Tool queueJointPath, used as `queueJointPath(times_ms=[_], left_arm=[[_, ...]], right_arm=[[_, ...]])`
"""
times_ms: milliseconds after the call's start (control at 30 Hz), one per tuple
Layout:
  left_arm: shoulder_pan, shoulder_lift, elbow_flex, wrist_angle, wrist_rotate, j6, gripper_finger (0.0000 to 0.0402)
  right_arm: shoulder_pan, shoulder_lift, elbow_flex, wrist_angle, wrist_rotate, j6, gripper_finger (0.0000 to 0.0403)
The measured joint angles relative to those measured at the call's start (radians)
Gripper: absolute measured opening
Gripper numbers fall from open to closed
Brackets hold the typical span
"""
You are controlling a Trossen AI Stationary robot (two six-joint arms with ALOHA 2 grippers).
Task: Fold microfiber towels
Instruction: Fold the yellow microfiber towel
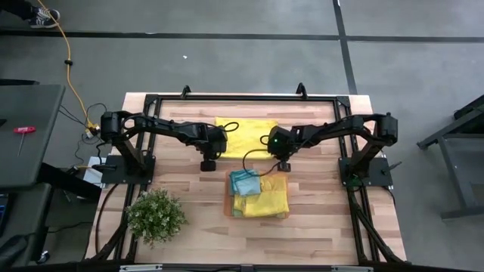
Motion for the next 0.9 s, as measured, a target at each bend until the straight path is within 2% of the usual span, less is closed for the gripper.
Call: queueJointPath(times_ms=[67,167,467,600,900], left_arm=[[0.003,-0.001,0.0,-0.003,0.001,-0.036,0.0002],[0.011,-0.011,0.0,-0.012,0.014,-0.073,0.0001],[0.07,-0.095,0.0,-0.049,0.195,-0.184,0.0],[0.09,-0.129,0.0,-0.053,0.222,-0.252,0.0],[0.176,-0.14,0.0,0.014,0.221,-0.37,0.0]], right_arm=[[-0.014,-0.016,0.004,-0.024,-0.019,0.042,0.0009],[-0.036,-0.061,0.01,-0.06,-0.027,0.113,0.0012],[-0.139,-0.184,0.013,-0.157,-0.23,0.304,0.0002],[-0.161,-0.193,0.013,-0.17,-0.303,0.42,0.0001],[-0.212,-0.193,0.013,-0.122,-0.283,0.594,0.0001]])
